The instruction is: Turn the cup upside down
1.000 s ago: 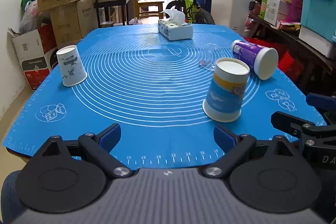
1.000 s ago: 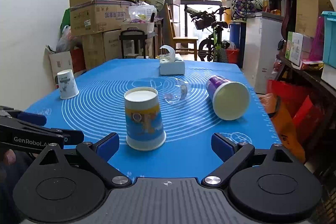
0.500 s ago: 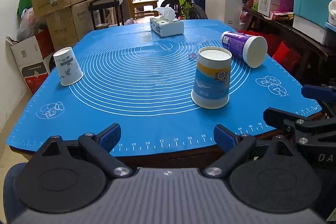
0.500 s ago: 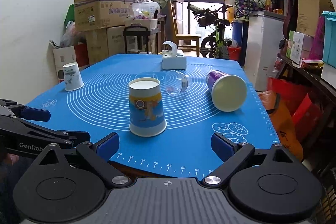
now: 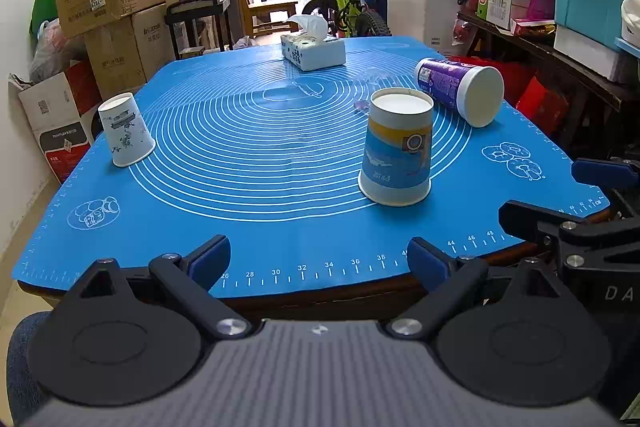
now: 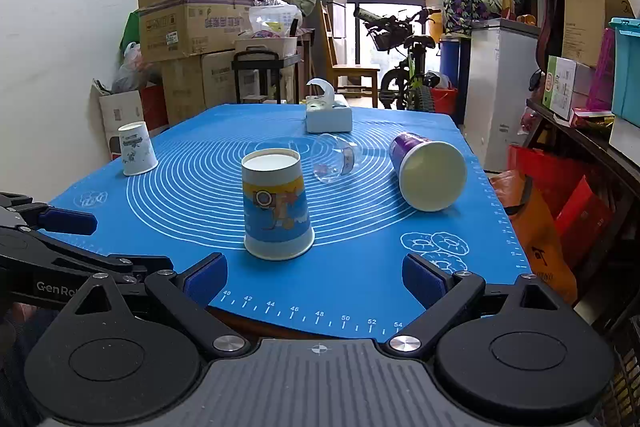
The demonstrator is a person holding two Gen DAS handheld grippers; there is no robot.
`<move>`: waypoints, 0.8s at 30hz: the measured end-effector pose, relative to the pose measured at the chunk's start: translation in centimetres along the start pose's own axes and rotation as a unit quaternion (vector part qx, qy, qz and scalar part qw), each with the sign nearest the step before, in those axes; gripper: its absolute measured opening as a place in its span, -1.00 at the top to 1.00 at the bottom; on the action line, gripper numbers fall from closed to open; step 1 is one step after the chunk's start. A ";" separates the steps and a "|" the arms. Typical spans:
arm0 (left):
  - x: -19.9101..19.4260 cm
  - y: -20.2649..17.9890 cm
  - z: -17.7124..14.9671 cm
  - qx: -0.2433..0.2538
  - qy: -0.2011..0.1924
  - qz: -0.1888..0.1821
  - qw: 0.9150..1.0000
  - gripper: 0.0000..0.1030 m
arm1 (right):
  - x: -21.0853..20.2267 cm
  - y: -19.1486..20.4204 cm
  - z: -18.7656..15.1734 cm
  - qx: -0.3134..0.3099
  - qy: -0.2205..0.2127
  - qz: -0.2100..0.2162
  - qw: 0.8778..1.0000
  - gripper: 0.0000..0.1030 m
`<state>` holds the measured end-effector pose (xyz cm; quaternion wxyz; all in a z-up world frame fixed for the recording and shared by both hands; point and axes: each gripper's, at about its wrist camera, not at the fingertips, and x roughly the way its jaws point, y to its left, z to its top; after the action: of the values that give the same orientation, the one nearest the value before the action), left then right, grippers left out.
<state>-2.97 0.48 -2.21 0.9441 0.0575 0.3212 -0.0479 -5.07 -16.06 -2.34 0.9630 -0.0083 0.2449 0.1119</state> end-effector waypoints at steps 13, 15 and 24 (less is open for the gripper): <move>0.0 -0.1 -0.1 -0.001 0.002 0.000 1.000 -0.83 | 0.0 -0.1 0.0 0.001 0.002 0.000 1.000 -0.83; 0.1 -0.1 -0.1 -0.001 0.002 0.000 1.000 -0.83 | 0.0 -0.1 0.0 0.002 0.002 0.000 1.000 -0.83; 0.1 -0.1 -0.1 0.001 0.003 -0.002 1.000 -0.83 | 0.0 -0.1 0.0 0.002 0.002 0.000 1.000 -0.83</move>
<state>-2.98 0.40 -2.31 0.9429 0.0576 0.3243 -0.0498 -5.01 -16.12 -2.36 0.9624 -0.0063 0.2476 0.1113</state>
